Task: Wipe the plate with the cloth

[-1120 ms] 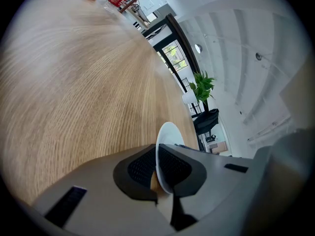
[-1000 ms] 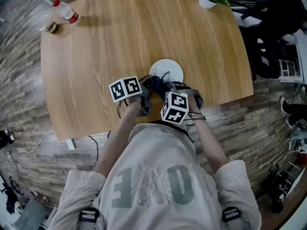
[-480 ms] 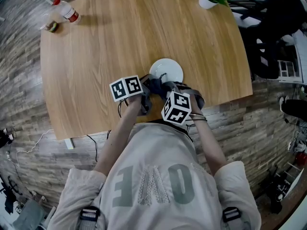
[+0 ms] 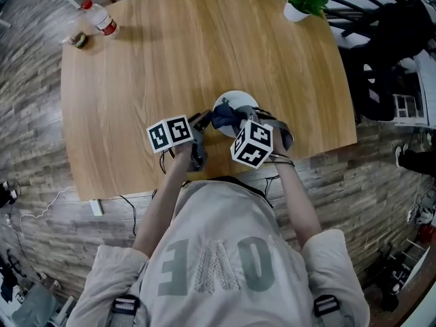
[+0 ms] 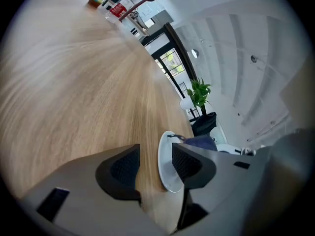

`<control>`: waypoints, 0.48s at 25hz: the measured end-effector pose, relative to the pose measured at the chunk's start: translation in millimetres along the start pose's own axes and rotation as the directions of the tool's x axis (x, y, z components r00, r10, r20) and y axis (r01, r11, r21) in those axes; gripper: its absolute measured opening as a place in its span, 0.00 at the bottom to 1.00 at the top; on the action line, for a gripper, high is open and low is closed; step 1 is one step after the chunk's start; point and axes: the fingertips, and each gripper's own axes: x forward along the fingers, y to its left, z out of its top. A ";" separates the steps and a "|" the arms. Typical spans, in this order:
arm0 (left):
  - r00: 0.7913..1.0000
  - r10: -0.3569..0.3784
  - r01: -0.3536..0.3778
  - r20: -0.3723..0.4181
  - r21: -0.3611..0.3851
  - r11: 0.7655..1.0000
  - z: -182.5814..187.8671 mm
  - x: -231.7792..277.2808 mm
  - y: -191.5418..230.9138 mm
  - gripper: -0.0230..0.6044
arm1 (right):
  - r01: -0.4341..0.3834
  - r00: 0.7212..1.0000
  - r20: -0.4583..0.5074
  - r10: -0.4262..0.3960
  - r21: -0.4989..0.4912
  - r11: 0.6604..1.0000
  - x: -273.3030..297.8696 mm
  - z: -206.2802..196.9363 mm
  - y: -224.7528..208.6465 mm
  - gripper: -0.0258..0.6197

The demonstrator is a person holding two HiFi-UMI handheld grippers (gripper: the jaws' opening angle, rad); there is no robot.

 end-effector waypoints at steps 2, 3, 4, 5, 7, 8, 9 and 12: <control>1.000 0.022 -0.022 0.001 0.034 0.999 2.1 -6.3 7.7 0.34 | 0.036 0.999 0.001 -0.036 0.007 0.999 4.5 4.2 -16.6 0.14; 0.999 0.035 -0.035 0.001 0.049 0.998 3.4 -7.9 11.2 0.33 | 0.057 0.998 0.002 -0.057 0.017 0.998 6.6 7.1 -27.2 0.14; 0.999 0.053 -0.054 0.002 0.058 0.997 4.9 -8.9 15.5 0.31 | 0.077 0.997 0.003 -0.077 0.031 0.997 8.9 10.4 -37.8 0.14; 0.997 0.083 -0.083 0.001 0.061 0.995 6.1 -9.6 21.1 0.26 | 0.092 0.996 0.004 -0.092 0.045 0.995 11.5 13.8 -47.5 0.14; 0.988 0.152 -0.151 -0.009 0.061 0.987 6.8 -10.6 32.5 0.05 | 0.108 0.994 0.001 -0.108 0.056 0.993 17.1 19.5 -61.0 0.14; 0.985 0.172 -0.171 -0.013 0.058 0.984 6.5 -10.6 35.4 0.05 | 0.110 0.994 -0.003 -0.110 0.052 0.993 20.3 20.7 -64.4 0.14; 0.984 0.179 -0.178 -0.016 0.055 0.982 6.4 -10.3 36.3 0.05 | 0.110 0.994 -0.009 -0.110 0.044 0.993 23.8 21.2 -66.1 0.14; 0.985 0.173 -0.172 -0.016 0.043 0.984 7.0 -10.4 36.2 0.05 | 0.101 0.995 -0.027 -0.100 0.023 0.995 34.7 20.6 -63.7 0.14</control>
